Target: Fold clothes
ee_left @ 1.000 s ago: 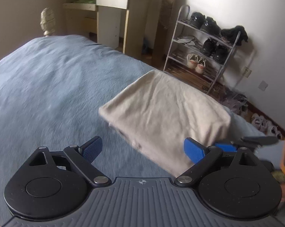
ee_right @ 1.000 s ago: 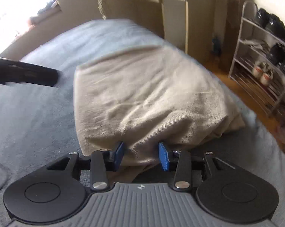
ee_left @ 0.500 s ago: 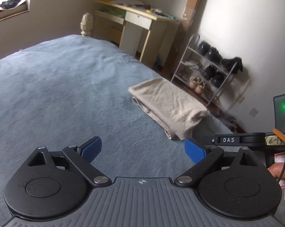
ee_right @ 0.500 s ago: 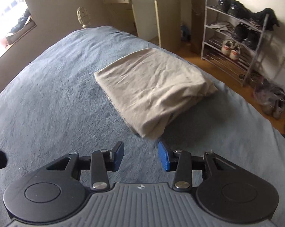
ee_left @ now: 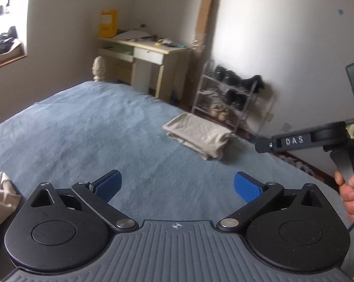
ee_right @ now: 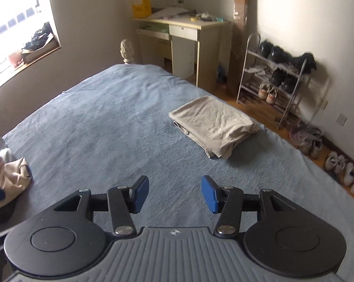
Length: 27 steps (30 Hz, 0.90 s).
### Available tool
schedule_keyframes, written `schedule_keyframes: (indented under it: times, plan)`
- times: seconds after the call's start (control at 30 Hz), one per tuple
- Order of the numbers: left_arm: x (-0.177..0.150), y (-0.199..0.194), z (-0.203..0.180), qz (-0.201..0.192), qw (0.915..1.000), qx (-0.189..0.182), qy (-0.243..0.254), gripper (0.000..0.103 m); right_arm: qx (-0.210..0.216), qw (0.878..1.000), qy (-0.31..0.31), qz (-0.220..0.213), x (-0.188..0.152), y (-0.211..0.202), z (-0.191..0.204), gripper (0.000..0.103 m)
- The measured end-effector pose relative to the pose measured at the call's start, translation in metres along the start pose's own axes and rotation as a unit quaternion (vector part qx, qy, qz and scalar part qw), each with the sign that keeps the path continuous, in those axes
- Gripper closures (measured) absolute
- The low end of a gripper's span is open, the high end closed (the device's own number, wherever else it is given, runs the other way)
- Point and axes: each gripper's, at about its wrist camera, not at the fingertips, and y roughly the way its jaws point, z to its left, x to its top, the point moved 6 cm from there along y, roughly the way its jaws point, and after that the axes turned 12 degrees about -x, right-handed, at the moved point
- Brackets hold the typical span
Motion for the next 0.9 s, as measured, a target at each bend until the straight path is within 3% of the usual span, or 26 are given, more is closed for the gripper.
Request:
schedule_keyframes:
  times: [0.07,0.17,0.37,0.47,0.63,0.73,0.9]
  plan:
    - [0.002,-0.005,-0.003,0.002,0.9995,-0.006,0.029,0.0,-0.023,1.0,-0.012,-0.012,-0.001,-0.026,-0.003,0.049]
    - [-0.005,-0.013,-0.005,0.002,0.9954,0.027,0.092,0.0,-0.051,0.998,-0.019,-0.024,-0.003,-0.061,-0.011,0.046]
    - [-0.023,-0.033,-0.004,0.02,0.999,0.02,0.035,0.0,-0.082,0.996,0.02,-0.02,-0.027,-0.093,-0.03,0.04]
    - [-0.024,-0.032,-0.019,0.026,0.9994,0.017,0.015,0.0,-0.098,0.992,0.084,-0.016,-0.051,-0.089,-0.043,0.04]
    - [-0.011,-0.018,-0.053,-0.001,0.9999,0.015,0.006,0.0,-0.107,0.977,0.178,0.041,-0.083,-0.066,-0.077,0.04]
    - [0.001,-0.004,-0.075,-0.031,0.999,0.025,0.018,0.0,-0.1,0.981,0.163,0.028,-0.077,-0.06,-0.097,0.04]
    - [0.018,0.024,-0.087,-0.075,0.9946,0.066,-0.029,0.0,-0.068,0.994,0.084,-0.018,-0.054,-0.043,-0.121,0.039]
